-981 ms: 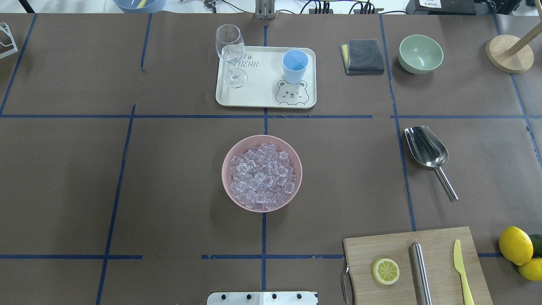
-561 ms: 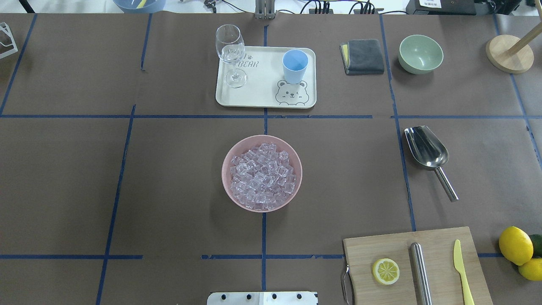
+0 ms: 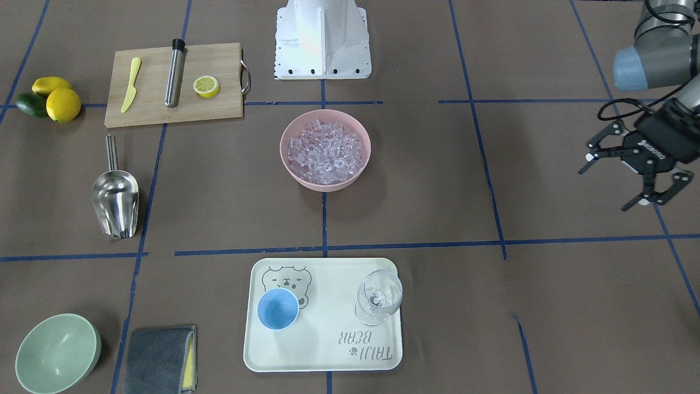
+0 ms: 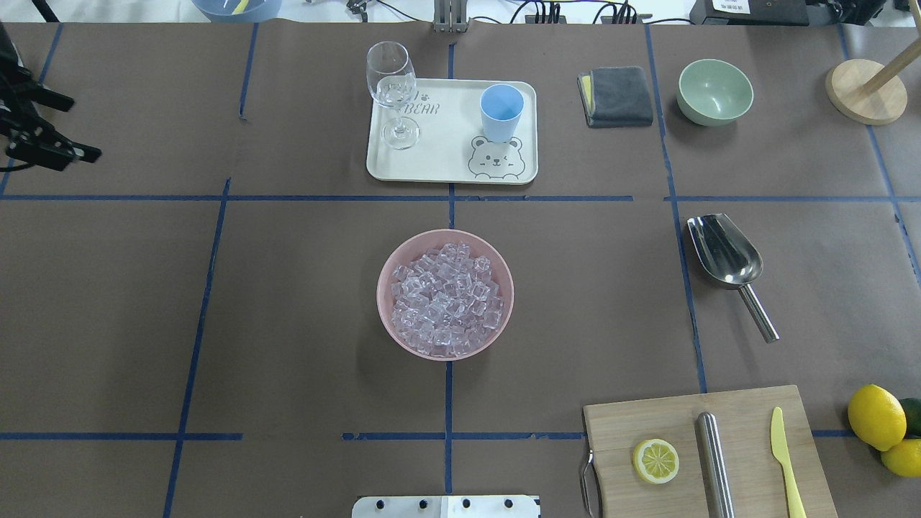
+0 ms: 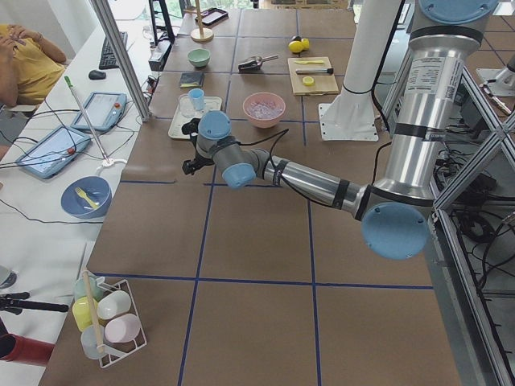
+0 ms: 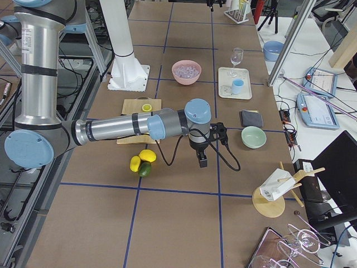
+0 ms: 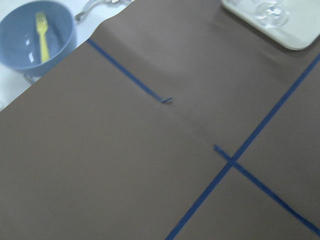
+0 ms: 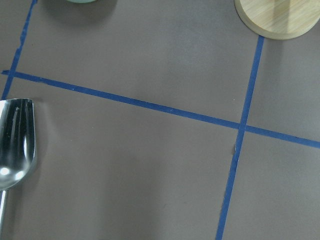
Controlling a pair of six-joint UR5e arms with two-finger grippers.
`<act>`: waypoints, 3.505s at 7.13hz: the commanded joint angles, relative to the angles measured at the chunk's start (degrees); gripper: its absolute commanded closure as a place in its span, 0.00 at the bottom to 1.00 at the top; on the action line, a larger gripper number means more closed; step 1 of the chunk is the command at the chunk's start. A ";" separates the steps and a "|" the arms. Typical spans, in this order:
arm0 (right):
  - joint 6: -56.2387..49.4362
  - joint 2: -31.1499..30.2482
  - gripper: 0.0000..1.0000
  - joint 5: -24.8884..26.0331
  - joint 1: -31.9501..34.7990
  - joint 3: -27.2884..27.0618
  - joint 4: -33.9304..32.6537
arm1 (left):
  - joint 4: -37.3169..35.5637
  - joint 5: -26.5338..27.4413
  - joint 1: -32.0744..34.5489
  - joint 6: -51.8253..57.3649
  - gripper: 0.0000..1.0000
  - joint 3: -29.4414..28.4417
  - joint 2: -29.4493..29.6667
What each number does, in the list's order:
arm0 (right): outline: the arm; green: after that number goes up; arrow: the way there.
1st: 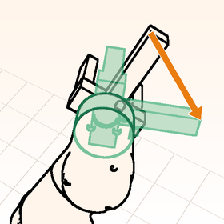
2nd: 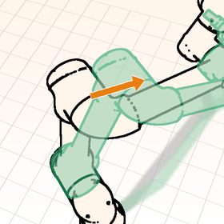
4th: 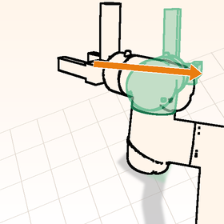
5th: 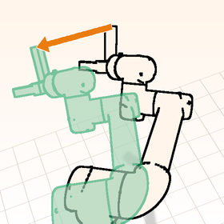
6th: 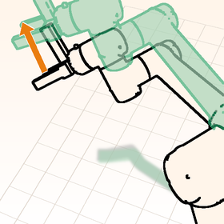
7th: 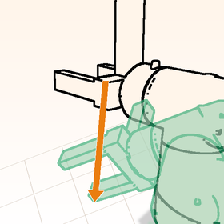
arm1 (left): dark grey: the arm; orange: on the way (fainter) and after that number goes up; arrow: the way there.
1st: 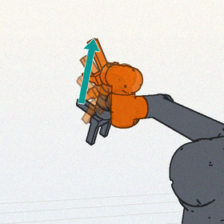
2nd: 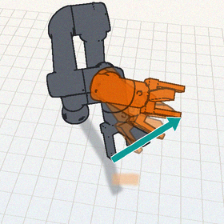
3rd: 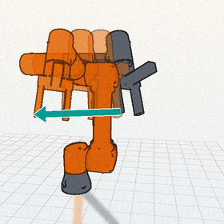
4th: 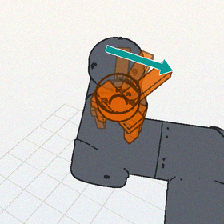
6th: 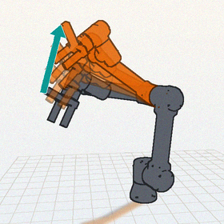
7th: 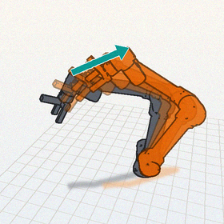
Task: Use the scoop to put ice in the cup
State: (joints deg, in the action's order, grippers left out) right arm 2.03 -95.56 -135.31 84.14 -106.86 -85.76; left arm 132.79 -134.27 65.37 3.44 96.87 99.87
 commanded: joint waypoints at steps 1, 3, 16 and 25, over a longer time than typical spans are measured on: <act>0.16 0.03 0.00 0.04 -0.90 -0.28 0.42 | 3.97 -0.03 -9.61 -2.71 0.00 -0.62 4.79; 0.16 0.03 0.00 0.04 -2.39 -1.07 0.42 | 5.88 0.15 -17.17 -6.43 0.00 -1.15 7.53; 44.19 -3.30 0.00 17.76 -38.31 -8.56 16.73 | 32.53 16.06 -35.57 -3.97 0.00 -19.61 15.88; 44.55 -2.96 0.58 21.22 -45.02 -1.68 22.92 | 32.88 16.06 -35.57 -4.05 0.00 -19.52 15.88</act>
State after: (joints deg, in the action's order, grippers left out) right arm 46.66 -98.29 -114.30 39.43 -108.27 -62.63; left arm 165.58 -118.21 29.79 -0.59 77.34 115.75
